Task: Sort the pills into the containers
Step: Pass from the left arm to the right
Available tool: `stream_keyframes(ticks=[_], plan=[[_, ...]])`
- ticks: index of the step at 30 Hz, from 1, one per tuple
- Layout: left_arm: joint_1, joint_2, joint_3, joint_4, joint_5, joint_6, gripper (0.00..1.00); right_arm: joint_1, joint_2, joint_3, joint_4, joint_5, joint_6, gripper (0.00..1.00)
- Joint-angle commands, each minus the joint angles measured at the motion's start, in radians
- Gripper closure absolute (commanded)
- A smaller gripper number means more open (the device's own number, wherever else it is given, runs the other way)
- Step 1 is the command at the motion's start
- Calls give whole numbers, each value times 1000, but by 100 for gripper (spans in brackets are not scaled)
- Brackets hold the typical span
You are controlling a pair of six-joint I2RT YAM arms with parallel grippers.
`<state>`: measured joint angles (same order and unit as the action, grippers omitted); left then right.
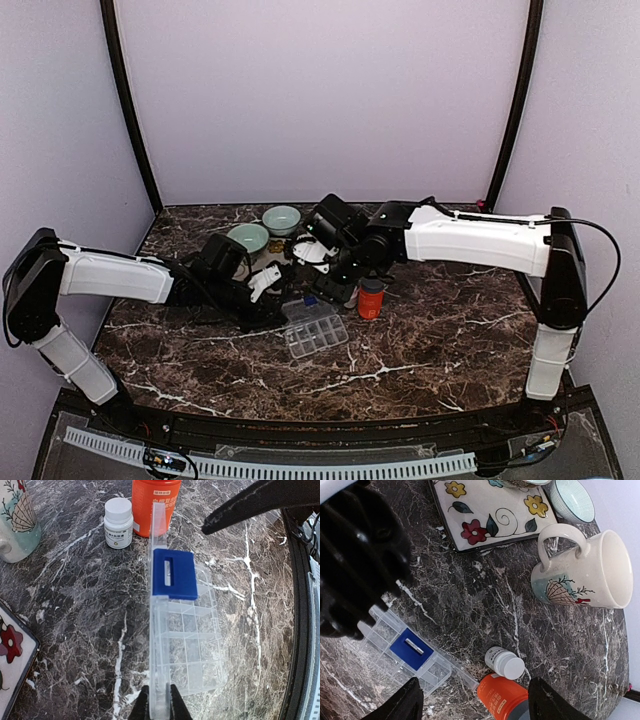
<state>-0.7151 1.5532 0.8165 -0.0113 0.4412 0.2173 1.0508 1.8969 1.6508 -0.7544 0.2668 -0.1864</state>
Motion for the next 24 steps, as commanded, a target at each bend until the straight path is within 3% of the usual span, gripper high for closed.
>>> stream_keyframes(ticks=[1, 24], plan=[[6, -35, 24, -40, 28, 41, 100, 18, 12, -10, 30, 13, -17, 27], [11, -49, 55, -104, 40, 112, 100, 35, 48, -49, 61, 36, -34, 27]])
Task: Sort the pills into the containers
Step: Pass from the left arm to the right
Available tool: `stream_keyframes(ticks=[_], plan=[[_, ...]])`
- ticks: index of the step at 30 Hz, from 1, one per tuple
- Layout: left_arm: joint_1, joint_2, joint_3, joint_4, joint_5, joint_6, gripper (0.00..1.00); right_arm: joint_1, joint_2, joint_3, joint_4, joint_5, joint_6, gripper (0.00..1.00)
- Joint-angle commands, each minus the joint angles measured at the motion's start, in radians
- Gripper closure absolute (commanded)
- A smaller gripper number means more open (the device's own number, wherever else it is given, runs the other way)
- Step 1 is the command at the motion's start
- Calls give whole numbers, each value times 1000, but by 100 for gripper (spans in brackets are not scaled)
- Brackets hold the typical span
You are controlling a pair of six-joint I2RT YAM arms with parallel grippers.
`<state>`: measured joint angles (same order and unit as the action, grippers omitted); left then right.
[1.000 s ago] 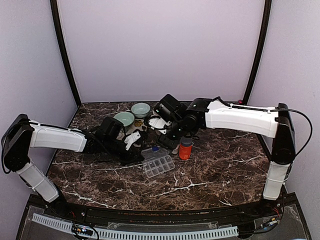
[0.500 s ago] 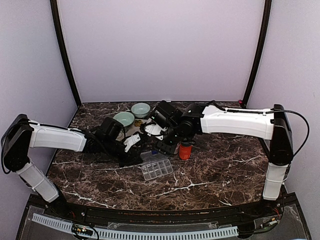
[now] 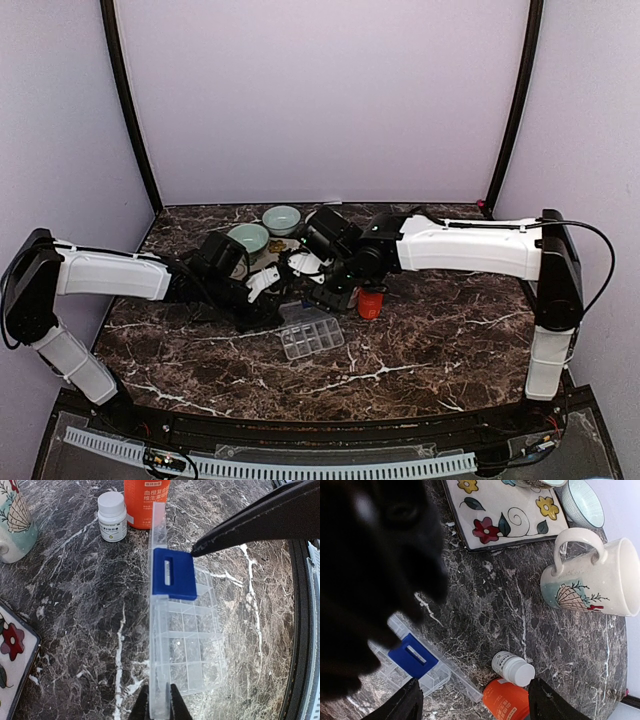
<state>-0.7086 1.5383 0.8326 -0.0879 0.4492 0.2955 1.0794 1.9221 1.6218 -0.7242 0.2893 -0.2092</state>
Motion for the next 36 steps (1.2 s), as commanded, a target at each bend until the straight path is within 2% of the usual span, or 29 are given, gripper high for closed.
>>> stream_keyframes(ticks=[1, 36], plan=[[4, -33, 41, -34, 34, 35, 100, 7, 25, -24, 34, 13, -13, 27], [7, -39, 39, -49, -2, 78, 100, 4, -3, -129, 78, -4, -2, 28]])
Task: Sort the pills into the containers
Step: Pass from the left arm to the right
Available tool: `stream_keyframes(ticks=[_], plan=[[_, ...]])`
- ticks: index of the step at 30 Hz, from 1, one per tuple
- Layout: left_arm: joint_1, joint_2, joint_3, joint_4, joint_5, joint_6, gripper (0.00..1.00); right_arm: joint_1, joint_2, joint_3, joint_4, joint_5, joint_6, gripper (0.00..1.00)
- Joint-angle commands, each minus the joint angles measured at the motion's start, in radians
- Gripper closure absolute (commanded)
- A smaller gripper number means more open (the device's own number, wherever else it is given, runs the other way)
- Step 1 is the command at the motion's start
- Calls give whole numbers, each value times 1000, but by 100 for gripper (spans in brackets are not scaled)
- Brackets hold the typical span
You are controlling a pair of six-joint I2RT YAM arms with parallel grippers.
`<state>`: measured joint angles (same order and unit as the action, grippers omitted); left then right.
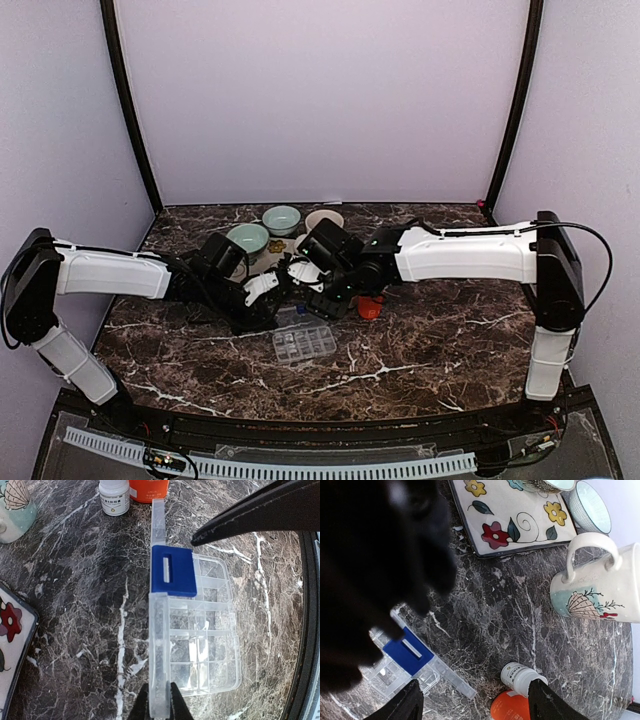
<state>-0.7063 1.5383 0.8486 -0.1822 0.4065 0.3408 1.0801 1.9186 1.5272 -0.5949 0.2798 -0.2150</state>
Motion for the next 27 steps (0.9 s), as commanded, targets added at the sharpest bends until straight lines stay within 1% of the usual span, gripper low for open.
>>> stream_keyframes(ticks=[1, 15, 27], plan=[[5, -38, 22, 45, 39, 34, 100, 3, 2, -33, -51, 4, 7, 28], [18, -33, 7, 56, 49, 26, 100, -22, -61, -81, 27, -4, 37, 28], [19, -38, -2, 66, 56, 15, 100, -59, -63, -65, 49, -39, 60, 28]])
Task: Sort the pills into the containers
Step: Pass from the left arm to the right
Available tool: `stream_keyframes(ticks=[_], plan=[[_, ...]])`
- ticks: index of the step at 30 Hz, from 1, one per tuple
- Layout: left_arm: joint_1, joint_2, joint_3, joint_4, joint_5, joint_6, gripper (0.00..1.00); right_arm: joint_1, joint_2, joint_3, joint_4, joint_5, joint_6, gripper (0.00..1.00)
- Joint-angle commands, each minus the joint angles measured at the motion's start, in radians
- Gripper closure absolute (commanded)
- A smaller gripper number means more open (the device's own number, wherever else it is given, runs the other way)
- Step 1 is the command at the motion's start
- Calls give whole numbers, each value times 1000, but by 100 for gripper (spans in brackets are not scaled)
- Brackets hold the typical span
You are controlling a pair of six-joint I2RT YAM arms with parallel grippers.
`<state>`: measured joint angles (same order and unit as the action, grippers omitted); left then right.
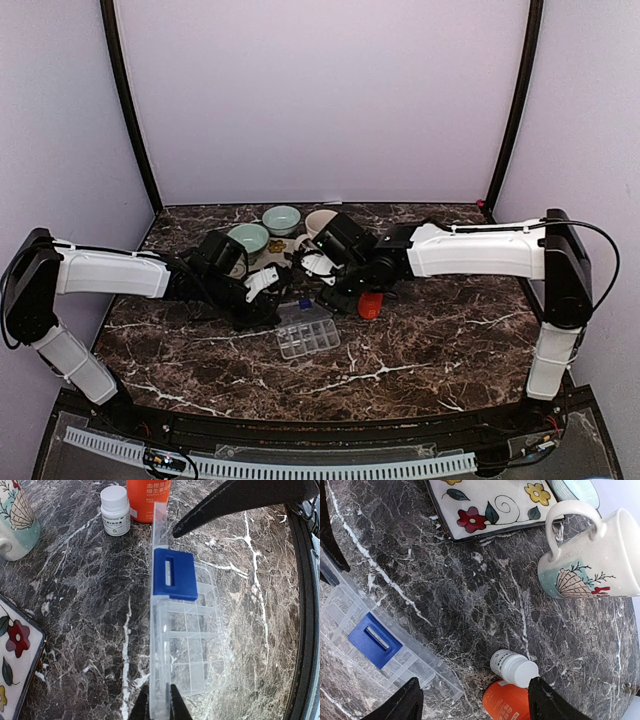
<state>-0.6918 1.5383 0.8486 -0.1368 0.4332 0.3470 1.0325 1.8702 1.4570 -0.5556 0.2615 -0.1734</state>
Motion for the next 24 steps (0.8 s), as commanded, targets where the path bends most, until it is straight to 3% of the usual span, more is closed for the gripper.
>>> stream_keyframes(ticks=[1, 24], plan=[[5, -39, -3, 21, 30, 8, 100, -12, -10, 10, 10, -26, 18, 28], [4, -83, -28, 50, 62, 9, 100, -80, -4, 4, 57, -212, 26, 31]])
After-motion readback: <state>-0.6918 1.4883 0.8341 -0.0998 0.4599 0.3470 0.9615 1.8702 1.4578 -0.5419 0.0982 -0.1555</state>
